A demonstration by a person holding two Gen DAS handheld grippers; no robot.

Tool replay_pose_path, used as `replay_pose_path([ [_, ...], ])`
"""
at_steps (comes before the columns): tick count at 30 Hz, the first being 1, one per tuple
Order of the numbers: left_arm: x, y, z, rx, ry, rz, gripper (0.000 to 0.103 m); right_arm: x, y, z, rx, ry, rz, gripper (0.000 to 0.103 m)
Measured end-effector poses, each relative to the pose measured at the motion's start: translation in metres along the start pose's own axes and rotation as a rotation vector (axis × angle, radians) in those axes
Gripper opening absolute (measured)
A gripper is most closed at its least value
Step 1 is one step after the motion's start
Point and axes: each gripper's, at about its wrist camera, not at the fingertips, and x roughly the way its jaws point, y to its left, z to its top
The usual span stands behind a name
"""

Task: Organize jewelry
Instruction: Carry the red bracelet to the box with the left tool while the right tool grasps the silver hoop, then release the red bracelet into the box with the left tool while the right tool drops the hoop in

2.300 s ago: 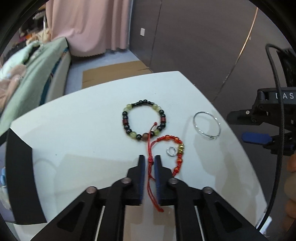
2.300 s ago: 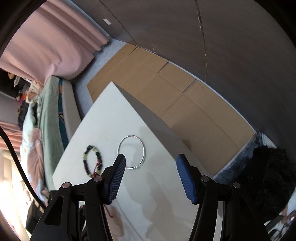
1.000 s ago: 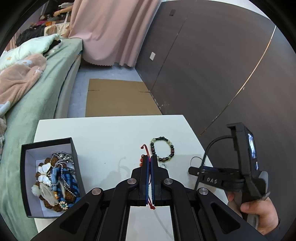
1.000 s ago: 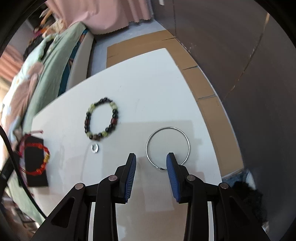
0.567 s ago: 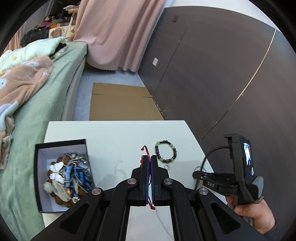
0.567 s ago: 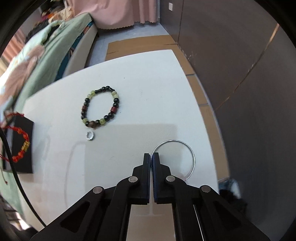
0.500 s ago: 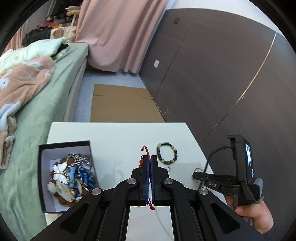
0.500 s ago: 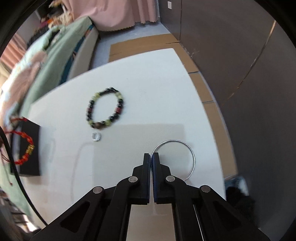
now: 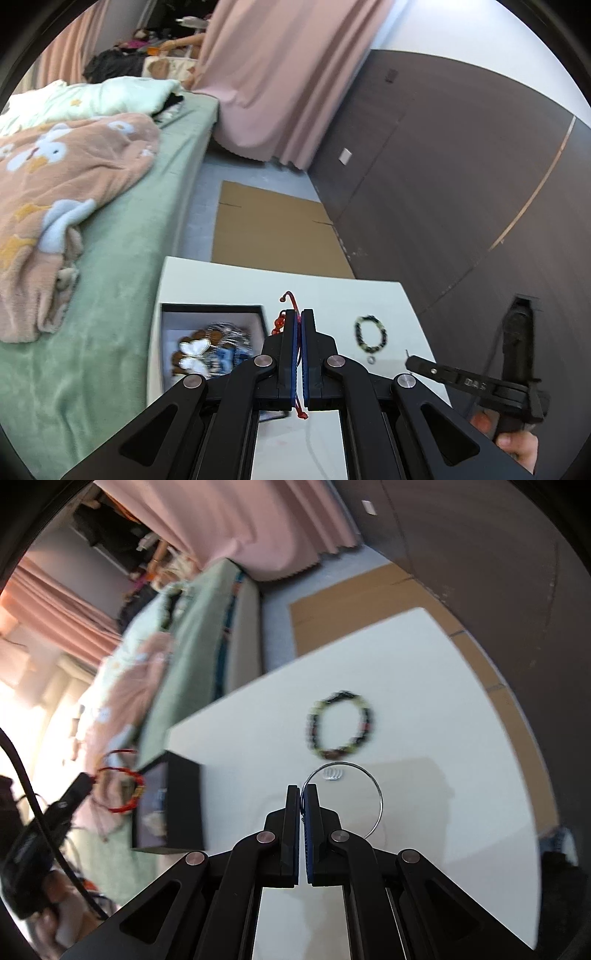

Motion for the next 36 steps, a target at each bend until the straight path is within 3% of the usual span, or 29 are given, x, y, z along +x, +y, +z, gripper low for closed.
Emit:
replay_pose_path([
  [5, -0.003, 0.016, 0.004, -0.042, 0.001, 0.022, 0.001, 0.002, 0.033, -0.003, -0.032, -0.028, 0.084, 0.004],
  [9, 0.001, 0.026, 0.007, -0.069, 0.051, 0.046, 0.004, 0.006, 0.057, -0.008, -0.061, -0.039, 0.127, 0.004],
  [11, 0.004, 0.032, 0.006, -0.084, 0.075, 0.050, 0.016, 0.008, 0.065, -0.010, -0.073, -0.042, 0.143, 0.004],
  [13, 0.003, 0.037, 0.007, -0.102, 0.076, 0.046, 0.047, 0.010, 0.073, -0.012, -0.082, -0.045, 0.153, 0.004],
  [15, -0.004, 0.043, 0.008, -0.121, 0.048, 0.049, 0.062, 0.013, 0.078, -0.014, -0.086, -0.046, 0.163, 0.004],
  [16, -0.007, 0.045, 0.009, -0.127, 0.034, 0.050, 0.064, 0.013, 0.080, -0.015, -0.087, -0.046, 0.169, 0.004],
  [29, -0.014, 0.067, 0.021, -0.177, 0.027, 0.042, 0.064, 0.023, 0.116, -0.016, -0.127, -0.084, 0.276, 0.004],
  [36, -0.015, 0.075, 0.028, -0.198, 0.012, 0.031, 0.064, 0.045, 0.146, -0.017, -0.166, -0.062, 0.338, 0.004],
])
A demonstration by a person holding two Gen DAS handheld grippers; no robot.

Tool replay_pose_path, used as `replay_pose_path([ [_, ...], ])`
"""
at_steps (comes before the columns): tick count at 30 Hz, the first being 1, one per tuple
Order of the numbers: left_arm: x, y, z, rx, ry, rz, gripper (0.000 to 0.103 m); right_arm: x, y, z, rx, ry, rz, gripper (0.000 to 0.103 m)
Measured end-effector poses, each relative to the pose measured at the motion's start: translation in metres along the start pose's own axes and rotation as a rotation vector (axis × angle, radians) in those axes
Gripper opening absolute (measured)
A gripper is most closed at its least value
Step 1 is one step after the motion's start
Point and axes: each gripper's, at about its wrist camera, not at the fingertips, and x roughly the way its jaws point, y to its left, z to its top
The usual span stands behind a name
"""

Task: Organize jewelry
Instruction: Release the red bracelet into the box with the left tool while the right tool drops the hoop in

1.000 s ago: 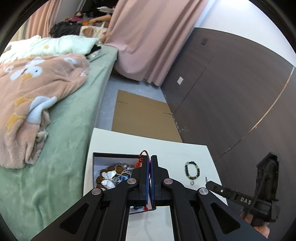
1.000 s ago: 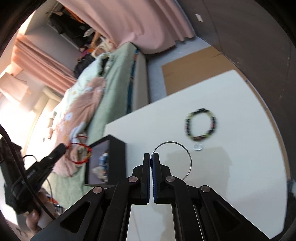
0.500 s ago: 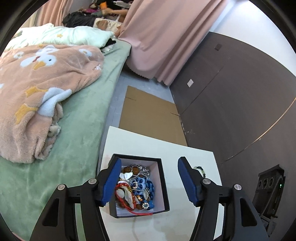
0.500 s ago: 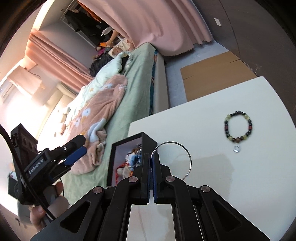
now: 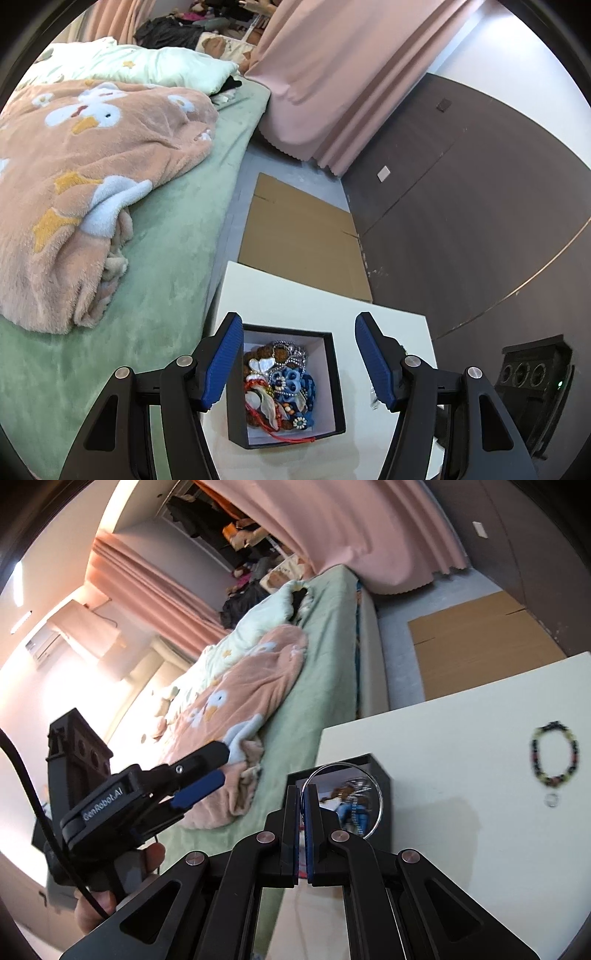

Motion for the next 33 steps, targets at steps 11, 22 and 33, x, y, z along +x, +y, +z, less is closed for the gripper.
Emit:
replay_pose_path([
  [11, -0.001, 0.006, 0.004, -0.023, -0.001, -0.004, 0.065, 0.030, 0.013, -0.009, -0.013, 0.090, -0.040, 0.057],
  [22, 0.003, -0.007, -0.006, -0.001, 0.010, -0.015, 0.065, -0.028, -0.040, -0.002, 0.096, 0.005, -0.168, 0.059],
  [33, 0.012, -0.038, -0.022, 0.069, 0.032, -0.036, 0.065, -0.085, -0.080, 0.001, 0.191, -0.075, -0.272, 0.085],
])
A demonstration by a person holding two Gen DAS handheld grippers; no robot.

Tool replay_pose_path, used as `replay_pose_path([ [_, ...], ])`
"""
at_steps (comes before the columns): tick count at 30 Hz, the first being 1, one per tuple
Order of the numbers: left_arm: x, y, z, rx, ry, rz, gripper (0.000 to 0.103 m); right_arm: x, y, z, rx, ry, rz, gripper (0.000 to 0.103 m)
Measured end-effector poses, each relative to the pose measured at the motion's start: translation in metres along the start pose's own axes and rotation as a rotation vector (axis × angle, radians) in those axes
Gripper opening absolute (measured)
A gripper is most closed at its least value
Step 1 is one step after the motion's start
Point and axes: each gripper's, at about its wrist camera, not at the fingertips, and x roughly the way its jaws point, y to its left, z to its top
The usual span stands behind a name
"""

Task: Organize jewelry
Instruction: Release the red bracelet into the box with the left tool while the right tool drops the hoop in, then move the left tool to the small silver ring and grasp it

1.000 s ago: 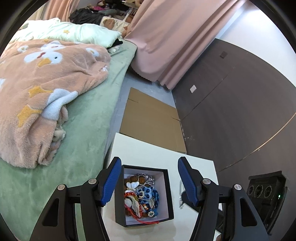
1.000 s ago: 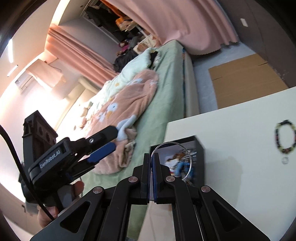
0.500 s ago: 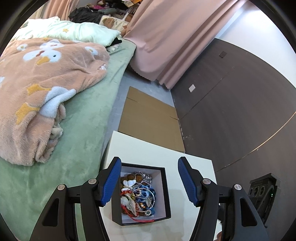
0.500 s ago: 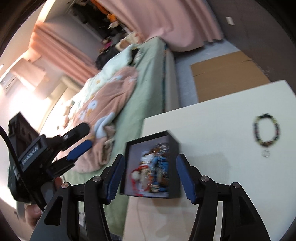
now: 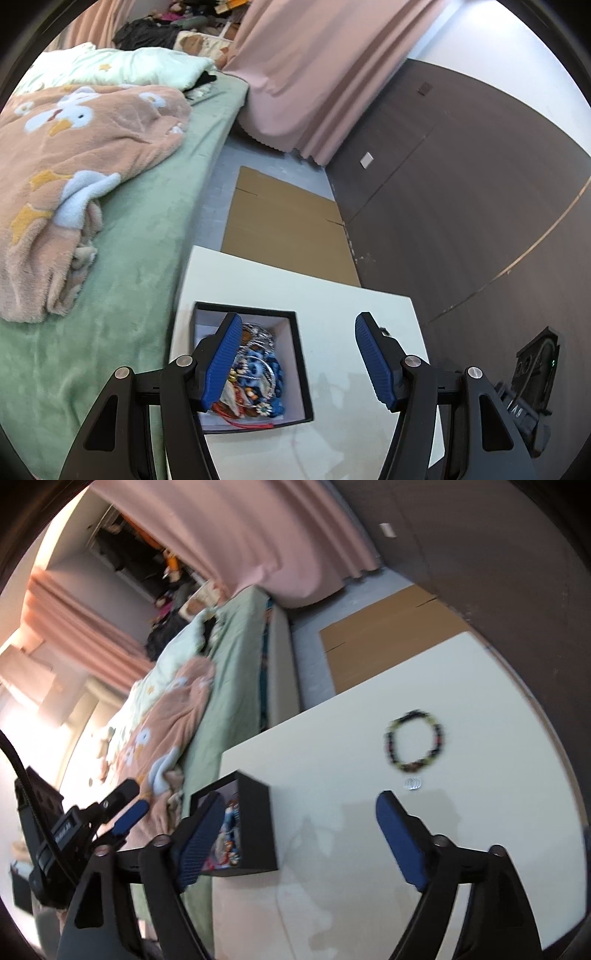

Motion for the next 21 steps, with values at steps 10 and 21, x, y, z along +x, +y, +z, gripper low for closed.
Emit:
replay_pose_path([
  [10, 0.018, -0.041, -0.017, 0.082, -0.002, -0.052, 0.088, -0.029, -0.048, 0.011, 0.143, -0.054, -0.030, 0.085],
  [21, 0.053, -0.093, -0.044, 0.272, 0.070, -0.031, 0.089, -0.044, -0.073, 0.017, 0.177, -0.056, -0.104, 0.085],
])
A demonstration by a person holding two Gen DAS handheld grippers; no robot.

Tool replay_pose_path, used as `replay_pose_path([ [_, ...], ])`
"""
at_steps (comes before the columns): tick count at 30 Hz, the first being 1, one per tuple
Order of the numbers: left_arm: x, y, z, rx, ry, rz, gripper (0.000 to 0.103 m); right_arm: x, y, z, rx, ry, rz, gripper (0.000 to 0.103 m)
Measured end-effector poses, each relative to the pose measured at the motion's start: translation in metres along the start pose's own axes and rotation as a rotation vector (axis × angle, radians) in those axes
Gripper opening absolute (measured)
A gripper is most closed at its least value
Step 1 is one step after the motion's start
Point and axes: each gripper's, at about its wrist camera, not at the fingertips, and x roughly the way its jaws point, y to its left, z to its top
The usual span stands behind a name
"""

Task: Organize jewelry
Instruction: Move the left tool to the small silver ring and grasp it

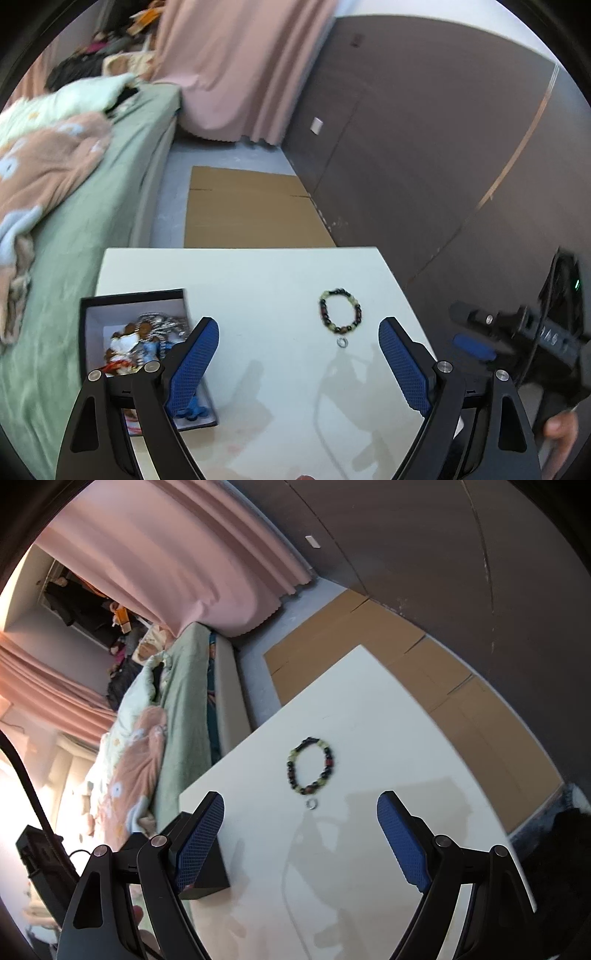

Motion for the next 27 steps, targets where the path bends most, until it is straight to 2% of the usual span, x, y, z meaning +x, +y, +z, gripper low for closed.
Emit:
replay_pose_path([
  [10, 0.038, -0.027, -0.009, 0.082, 0.071, 0.022, 0.089, -0.012, -0.015, 0.012, -0.008, -0.028, -0.055, 0.085],
  [14, 0.044, -0.037, -0.011, 0.106, 0.033, 0.039, 0.089, -0.013, -0.021, 0.018, -0.005, -0.030, -0.080, 0.085],
  [23, 0.068, -0.038, -0.007, 0.105, 0.042, 0.000, 0.089, -0.005, -0.027, 0.027, -0.044, 0.009, -0.173, 0.085],
  [24, 0.071, -0.038, -0.008, 0.102, 0.046, -0.006, 0.087, -0.004, -0.029, 0.028, -0.045, 0.017, -0.187, 0.085],
  [27, 0.086, -0.042, -0.011, 0.117, 0.085, -0.019, 0.070, 0.001, -0.040, 0.031, -0.021, 0.051, -0.226, 0.085],
])
